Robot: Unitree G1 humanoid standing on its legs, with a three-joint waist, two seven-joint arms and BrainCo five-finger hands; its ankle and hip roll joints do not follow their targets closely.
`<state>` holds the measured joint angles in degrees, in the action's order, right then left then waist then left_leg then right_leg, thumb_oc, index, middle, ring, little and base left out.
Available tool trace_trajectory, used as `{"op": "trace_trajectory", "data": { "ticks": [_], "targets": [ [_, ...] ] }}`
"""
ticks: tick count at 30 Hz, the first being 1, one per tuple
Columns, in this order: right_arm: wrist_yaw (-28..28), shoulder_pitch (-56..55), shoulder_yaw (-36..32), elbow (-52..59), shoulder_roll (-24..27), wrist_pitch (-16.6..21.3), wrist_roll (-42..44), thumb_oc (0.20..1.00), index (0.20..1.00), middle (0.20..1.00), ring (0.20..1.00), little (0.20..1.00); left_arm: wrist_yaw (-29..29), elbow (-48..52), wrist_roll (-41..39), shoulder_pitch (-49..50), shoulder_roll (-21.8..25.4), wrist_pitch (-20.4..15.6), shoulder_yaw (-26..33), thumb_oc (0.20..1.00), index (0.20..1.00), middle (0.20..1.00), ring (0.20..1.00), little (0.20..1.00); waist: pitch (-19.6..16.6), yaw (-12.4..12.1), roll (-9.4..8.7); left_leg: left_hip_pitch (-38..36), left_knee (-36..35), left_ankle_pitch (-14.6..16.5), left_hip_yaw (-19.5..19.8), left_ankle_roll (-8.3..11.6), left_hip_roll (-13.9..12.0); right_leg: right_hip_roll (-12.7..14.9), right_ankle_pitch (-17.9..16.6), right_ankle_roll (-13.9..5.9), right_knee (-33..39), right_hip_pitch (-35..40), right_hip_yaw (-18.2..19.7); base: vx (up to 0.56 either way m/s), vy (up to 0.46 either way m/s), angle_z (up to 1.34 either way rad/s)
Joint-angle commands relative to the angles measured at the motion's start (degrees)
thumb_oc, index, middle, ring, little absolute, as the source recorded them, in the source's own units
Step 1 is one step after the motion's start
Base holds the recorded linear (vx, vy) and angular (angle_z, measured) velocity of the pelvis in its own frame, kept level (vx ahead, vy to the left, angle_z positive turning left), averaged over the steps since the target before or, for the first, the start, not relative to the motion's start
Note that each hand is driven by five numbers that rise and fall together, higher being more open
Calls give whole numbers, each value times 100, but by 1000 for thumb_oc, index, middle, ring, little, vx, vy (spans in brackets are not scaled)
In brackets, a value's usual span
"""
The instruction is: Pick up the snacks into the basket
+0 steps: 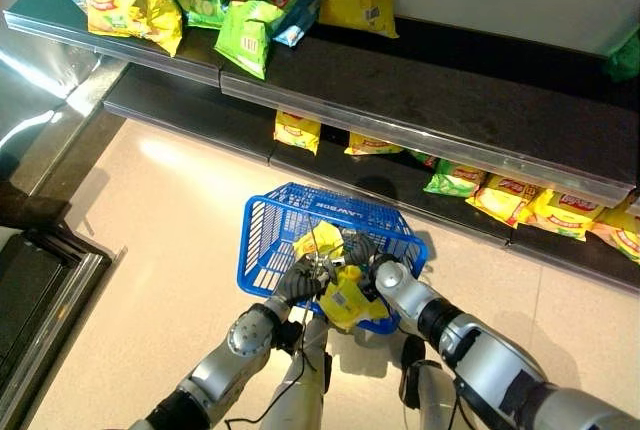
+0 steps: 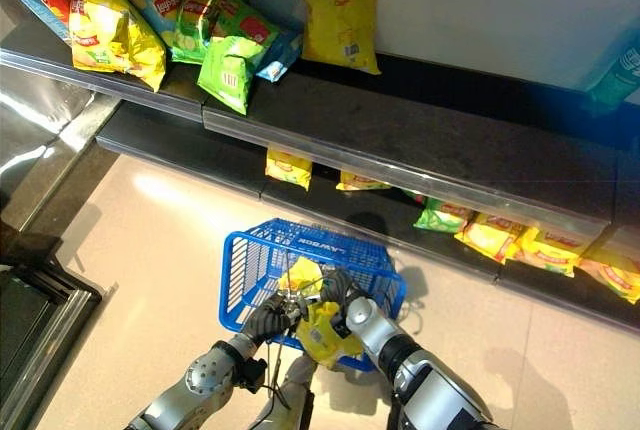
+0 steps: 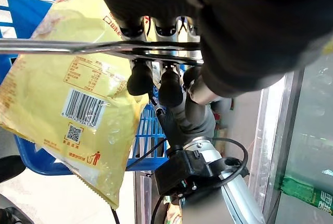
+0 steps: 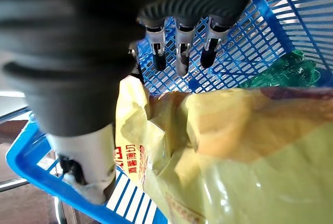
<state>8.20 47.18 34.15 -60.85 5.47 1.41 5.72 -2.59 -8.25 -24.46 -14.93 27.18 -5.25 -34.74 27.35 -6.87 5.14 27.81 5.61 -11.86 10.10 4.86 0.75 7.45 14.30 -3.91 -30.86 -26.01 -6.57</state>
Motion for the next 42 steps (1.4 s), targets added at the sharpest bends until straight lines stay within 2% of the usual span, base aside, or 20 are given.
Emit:
{"op": "trace_trajectory", "data": {
  "ticks": [1, 7, 10, 11, 12, 13, 16, 20, 21, 22, 24, 30, 35, 39, 42],
  "targets": [
    [238, 501, -376, 374, 112, 347, 65, 1000, 1000, 1000, 1000, 1000, 112, 1254, -36, -22, 155, -527, 160, 200, 200, 200, 200, 200, 31, 31, -206, -187, 729, 1172, -520, -346, 414, 132, -965, -300, 1498, 408, 338, 0, 0, 0],
    [262, 451, -291, 659, 192, 355, -157, 1000, 1000, 1000, 1000, 1000, 119, 1196, -26, 9, 157, -525, 177, 200, 200, 200, 200, 200, 20, 54, -237, -201, 714, 1165, -519, -344, 409, 137, -968, -302, 1496, 405, 330, 0, 0, 0],
    [391, 385, -54, 1219, 496, 360, -999, 1000, 1000, 1000, 1000, 1000, 85, 1165, 35, 62, 179, -559, 236, 200, 200, 200, 200, 200, 31, 73, -272, -195, 713, 1163, -510, -348, 412, 143, -980, -312, 1502, 402, 329, 0, 0, 0],
    [392, 375, -52, 1231, 500, 353, -1005, 1000, 1000, 1000, 1000, 1000, 86, 1166, 36, 66, 175, -559, 236, 200, 200, 200, 200, 200, 30, 77, -268, -196, 714, 1164, -508, -348, 413, 144, -979, -313, 1502, 405, 327, 0, 0, 0],
    [544, 344, -46, 1307, 650, 242, -1544, 1000, 1000, 1000, 1000, 1000, 48, 1120, 93, 102, 189, -567, 282, 200, 200, 200, 200, 200, 35, 97, -289, -180, 730, 1170, -511, -357, 412, 150, -984, -324, 1494, 398, 333, 0, 0, 0],
    [546, 340, -47, 1311, 650, 238, -1550, 1000, 1000, 1000, 1000, 1000, 48, 1119, 94, 101, 186, -567, 280, 200, 200, 200, 200, 200, 35, 96, -288, -179, 731, 1171, -512, -357, 412, 150, -983, -324, 1492, 397, 334, 0, 0, 0],
    [857, 370, 379, 1397, 1201, -169, -3679, 1000, 1000, 1000, 1000, 1000, 32, 1026, 124, 114, 179, -579, 333, 200, 200, 200, 200, 200, 48, 123, -325, -154, 739, 1192, -512, -371, 408, 159, -980, -357, 1473, 377, 351, 0, 0, 0],
    [772, 724, 1103, 867, 1508, -664, -5887, 1000, 1000, 1000, 1000, 1000, 122, 1017, 136, 6, 205, -600, 235, 200, 200, 200, 200, 200, 25, 90, -320, -150, 761, 1239, -471, -348, 438, 192, -941, -377, 1458, 400, 313, 0, 0, 0],
    [772, 734, 1106, 861, 1504, -666, -5894, 1000, 1000, 1000, 1000, 1000, 123, 1015, 136, 0, 202, -601, 240, 200, 200, 200, 200, 200, 20, 94, -314, -131, 741, 1199, -467, -349, 435, 187, -981, -377, 1482, 385, 310, 0, 0, 0],
    [669, 839, 1263, 661, 1521, -751, -6359, 1000, 1000, 1000, 1000, 1000, 171, 1028, 114, -45, 203, -598, 194, 200, 200, 200, 200, 200, 1, 93, -302, -119, 724, 1179, -455, -339, 436, 188, -997, -374, 1493, 369, 294, 0, 0, 0],
    [585, 913, 1373, 556, 1516, -835, -6700, 1000, 1000, 1000, 1000, 1000, 209, 1006, 95, -64, 168, -570, 148, 200, 200, 200, 200, 200, -10, 99, -302, -121, 724, 1175, -447, -332, 436, 193, -989, -365, 1501, 376, 286, 0, 0, 0],
    [449, 1105, 1263, 242, 1547, -1046, -6725, 1000, 1000, 1000, 1000, 1000, 258, 915, 49, -36, 74, -480, 176, 200, 200, 200, 200, 200, -25, 126, -312, -154, 692, 1161, -454, -331, 435, 195, -1009, -360, 1494, 361, 296, 0, 0, 0],
    [367, 1141, 1240, 192, 1597, -1066, -6628, 1000, 1000, 1000, 1000, 1000, 291, 919, 75, 3, 26, -435, 222, 200, 200, 200, 200, 200, -2, 146, -339, -176, 672, 1148, -457, -332, 426, 193, -1011, -358, 1499, 384, 289, 0, 0, 0],
    [407, 926, 1092, 820, 1798, -981, -6506, 1000, 1000, 1000, 1000, 1000, 282, 885, 136, 57, 2, -424, 337, 200, 200, 200, 200, 200, 3, 187, -392, -186, 665, 1145, -456, -338, 416, 189, -1009, -356, 1484, 387, 302, 0, 0, 0],
    [591, 79, 481, 2107, 2125, -635, -5669, 1000, 1000, 1000, 1000, 1000, 218, 771, 323, 149, -68, -427, 544, 200, 200, 200, 200, 200, 19, 296, -478, -202, 680, 1151, -463, -337, 398, 185, -1001, -369, 1472, 425, 307, 0, 0, 0]
  ]
}}
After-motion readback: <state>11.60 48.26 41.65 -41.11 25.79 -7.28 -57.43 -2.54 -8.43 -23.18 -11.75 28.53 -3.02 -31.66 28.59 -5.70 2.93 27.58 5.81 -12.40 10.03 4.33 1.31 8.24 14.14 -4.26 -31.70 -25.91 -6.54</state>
